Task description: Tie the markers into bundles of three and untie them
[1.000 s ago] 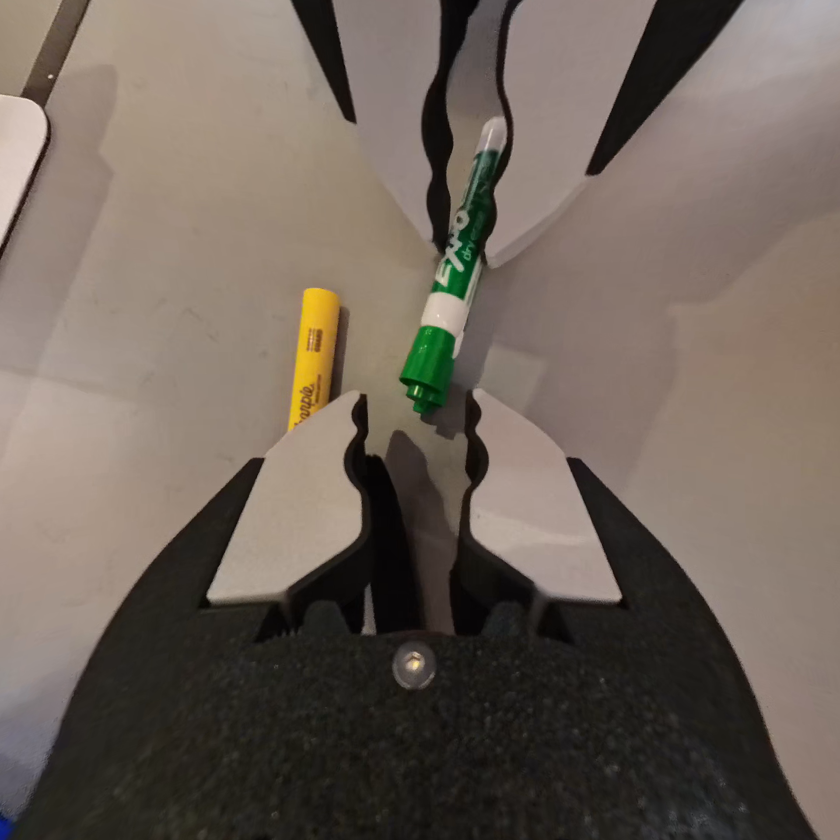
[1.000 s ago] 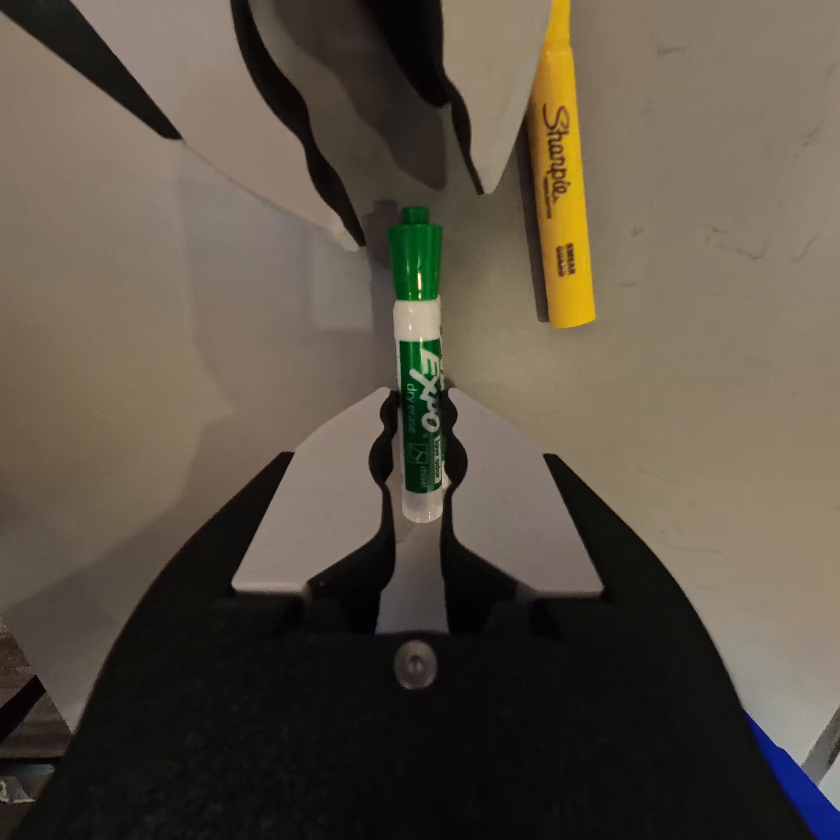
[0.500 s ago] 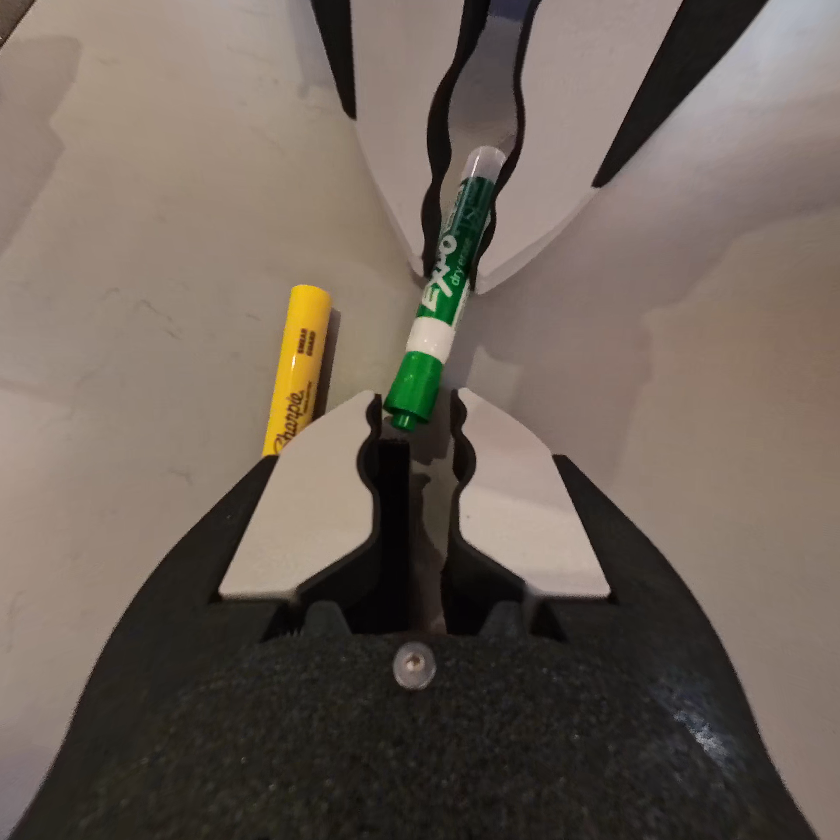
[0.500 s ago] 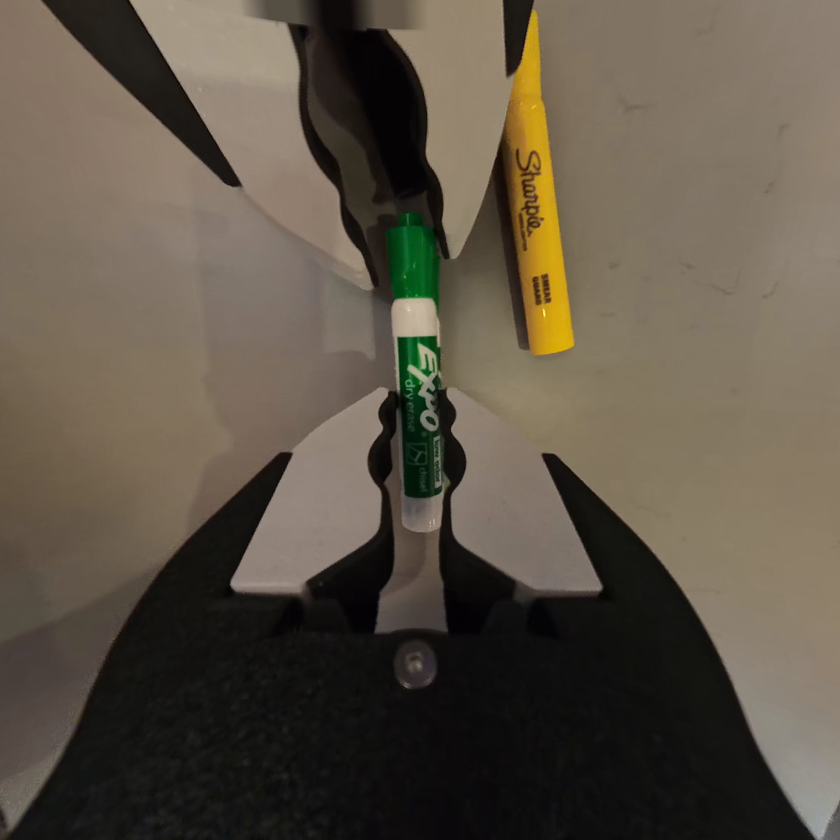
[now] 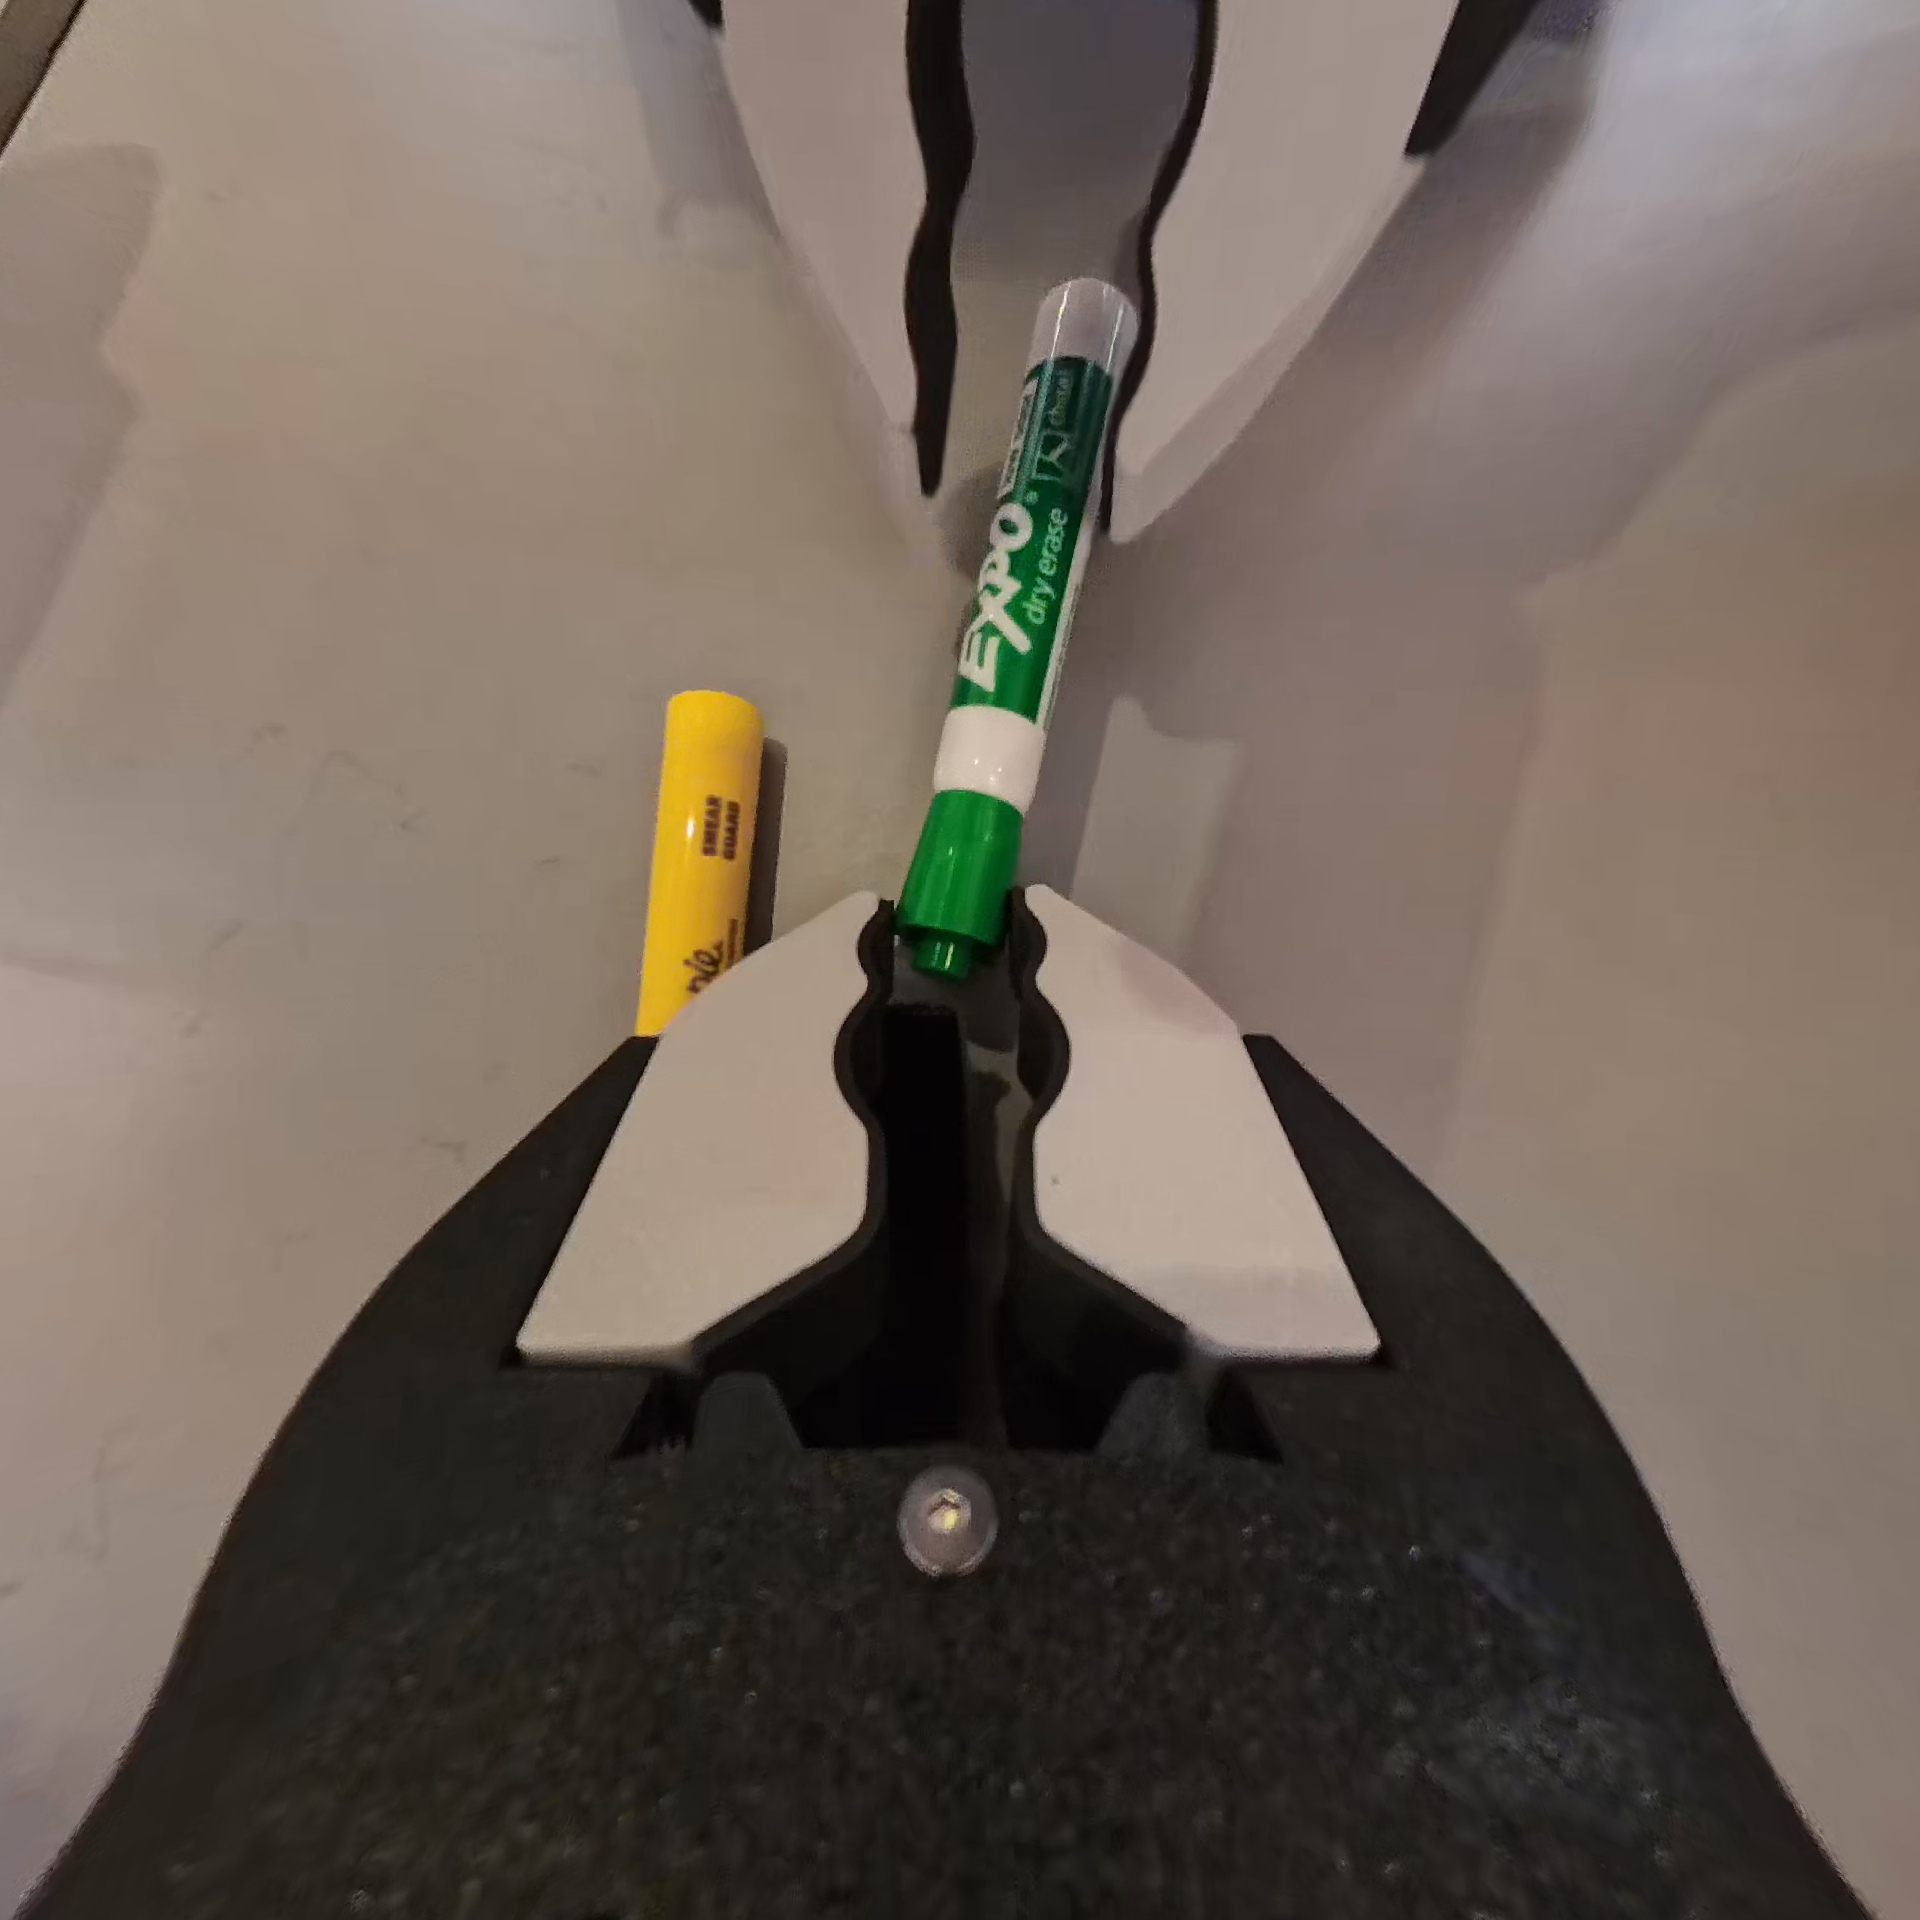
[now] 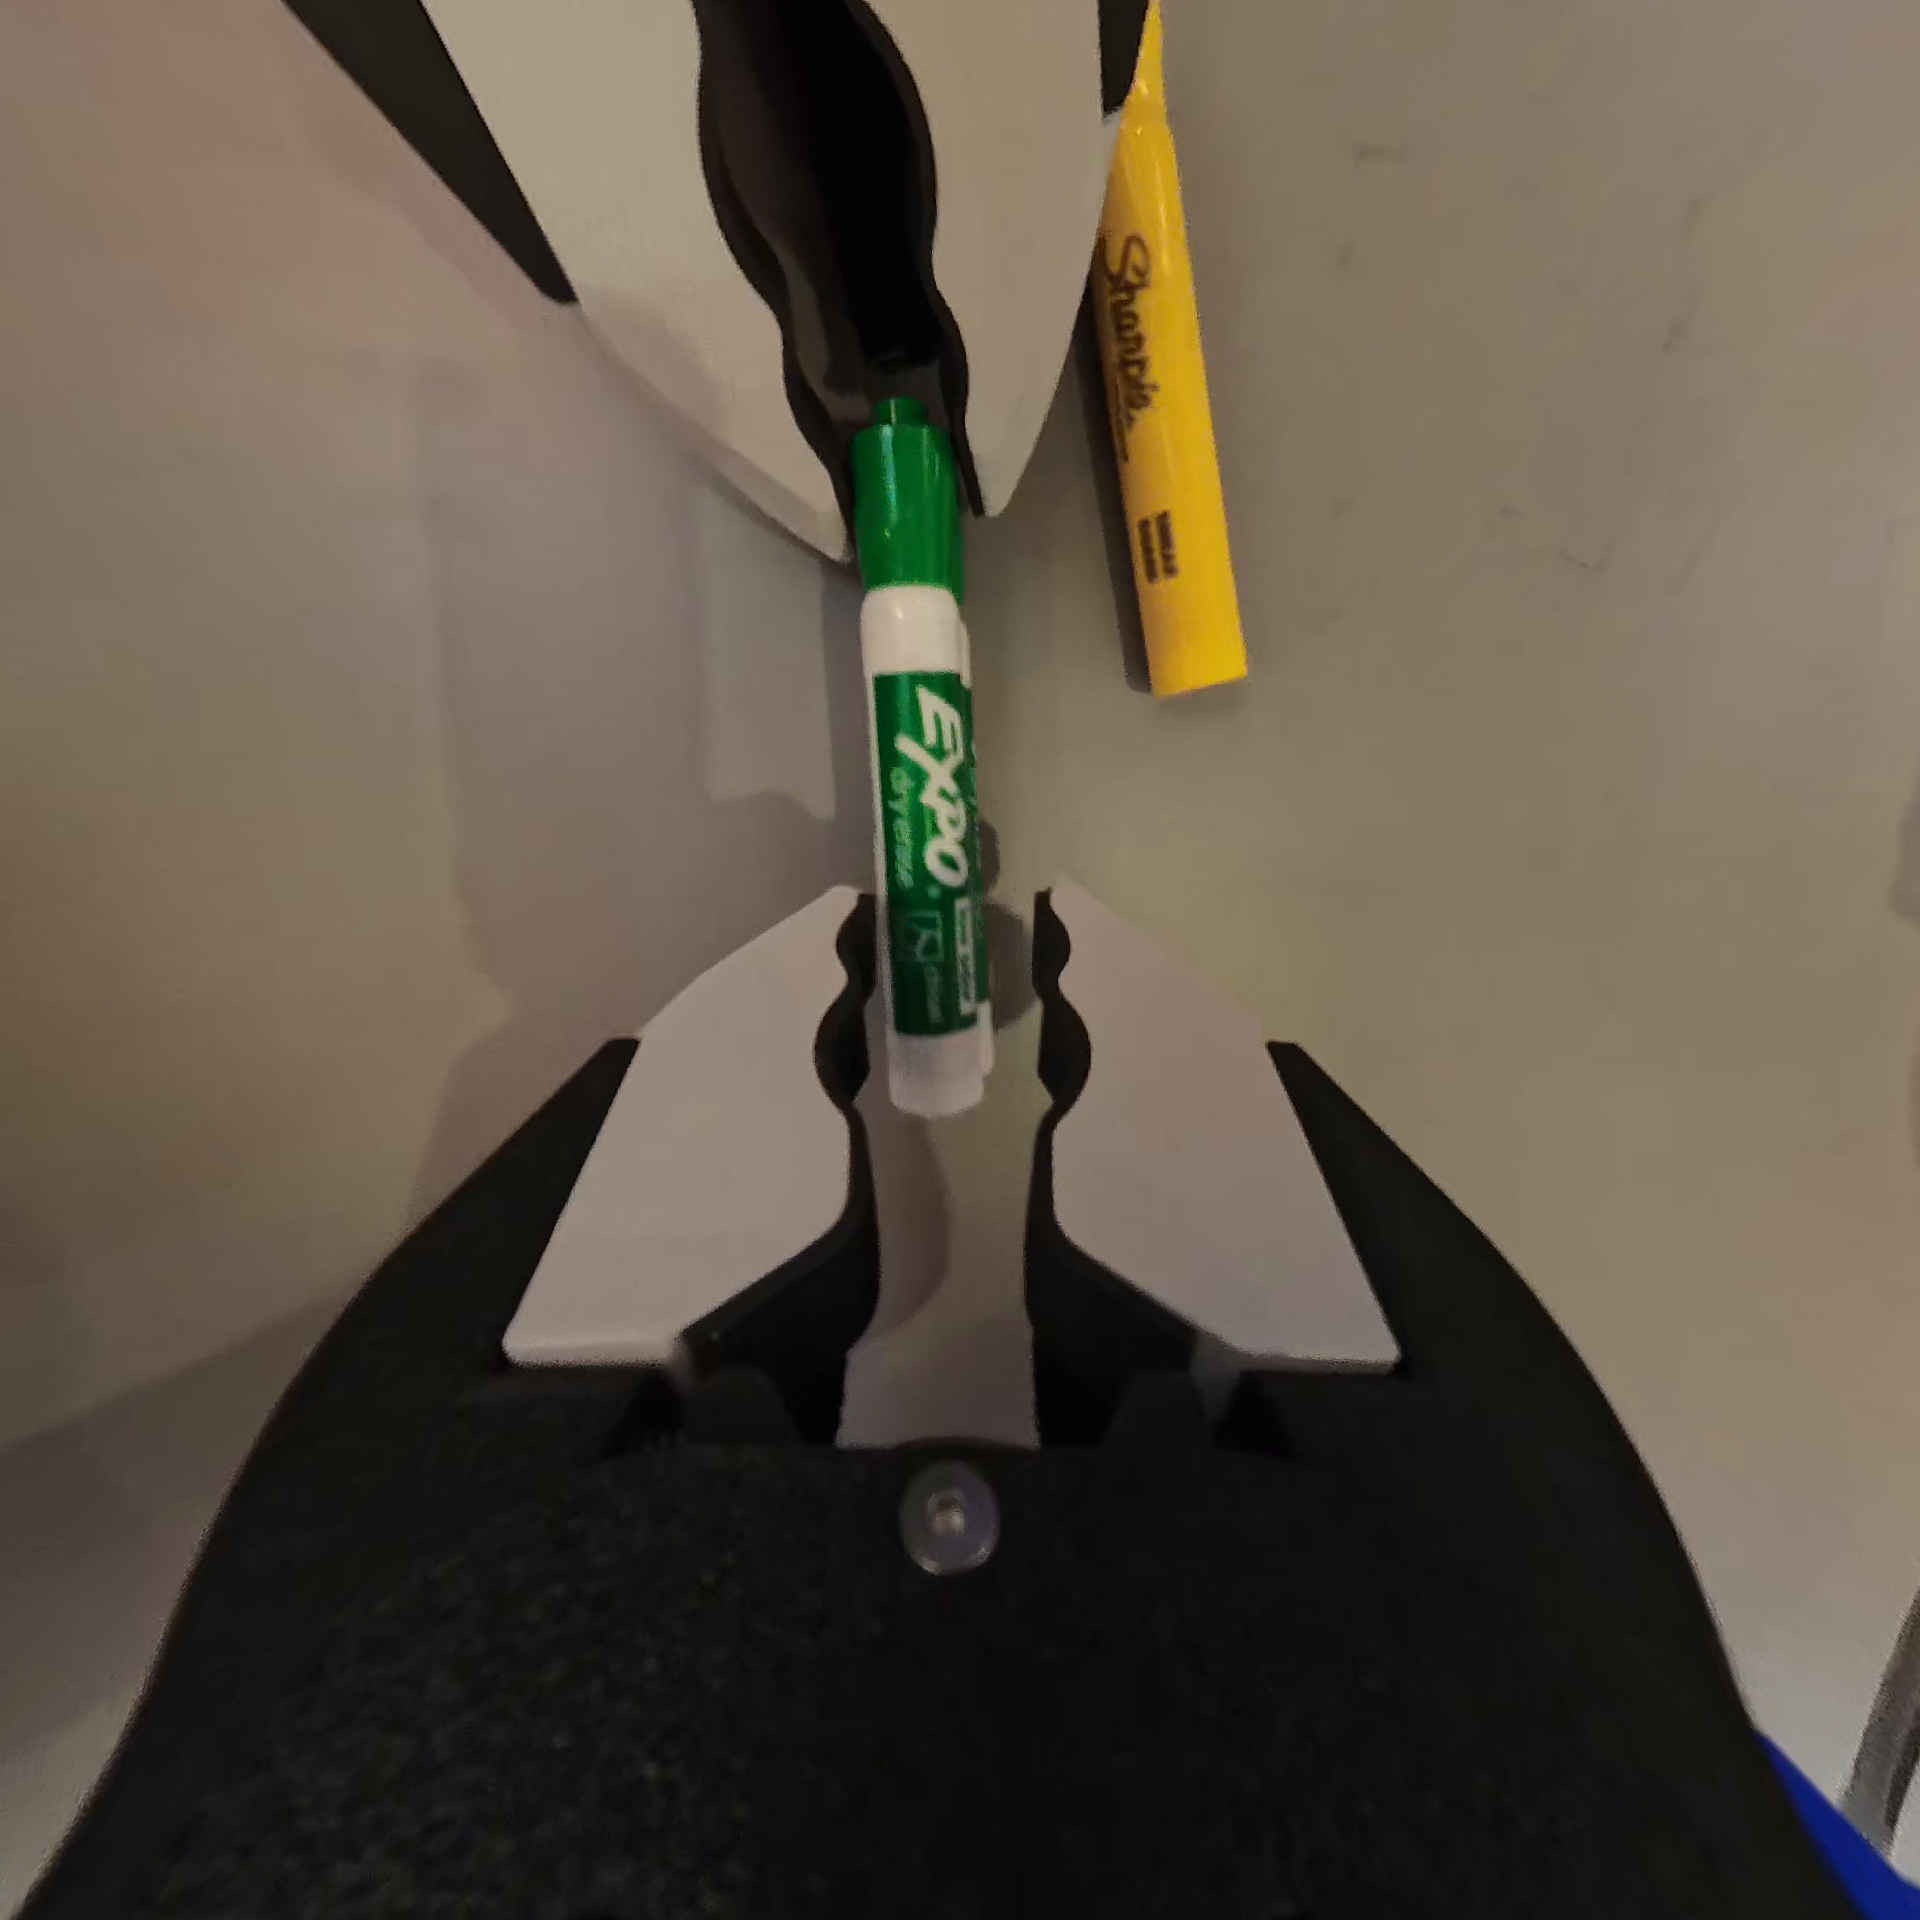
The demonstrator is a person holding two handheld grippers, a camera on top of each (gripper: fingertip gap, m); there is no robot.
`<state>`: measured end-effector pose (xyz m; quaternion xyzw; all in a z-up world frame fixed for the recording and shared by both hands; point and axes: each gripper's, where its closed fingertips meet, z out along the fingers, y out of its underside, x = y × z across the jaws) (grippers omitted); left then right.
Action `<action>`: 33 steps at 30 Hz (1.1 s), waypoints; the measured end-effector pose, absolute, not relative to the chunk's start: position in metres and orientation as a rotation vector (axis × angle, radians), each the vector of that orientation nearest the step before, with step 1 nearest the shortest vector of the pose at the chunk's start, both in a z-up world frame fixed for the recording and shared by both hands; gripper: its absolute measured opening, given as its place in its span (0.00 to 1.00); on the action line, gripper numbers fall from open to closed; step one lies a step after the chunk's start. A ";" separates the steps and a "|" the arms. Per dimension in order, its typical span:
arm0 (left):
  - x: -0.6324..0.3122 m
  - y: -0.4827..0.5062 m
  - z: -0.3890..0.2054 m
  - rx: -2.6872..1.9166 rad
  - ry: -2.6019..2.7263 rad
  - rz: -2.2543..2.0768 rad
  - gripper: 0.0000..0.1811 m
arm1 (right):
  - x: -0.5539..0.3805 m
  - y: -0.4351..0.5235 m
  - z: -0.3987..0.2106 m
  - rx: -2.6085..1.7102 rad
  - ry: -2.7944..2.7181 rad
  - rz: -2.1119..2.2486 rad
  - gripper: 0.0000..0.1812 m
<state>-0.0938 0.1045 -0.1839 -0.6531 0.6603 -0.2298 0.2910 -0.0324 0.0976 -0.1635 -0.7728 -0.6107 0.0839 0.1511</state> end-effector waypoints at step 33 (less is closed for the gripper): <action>-0.112 0.105 -0.171 -1.854 1.605 -0.777 0.17 | -0.047 0.094 -0.196 -2.257 -1.837 0.210 0.10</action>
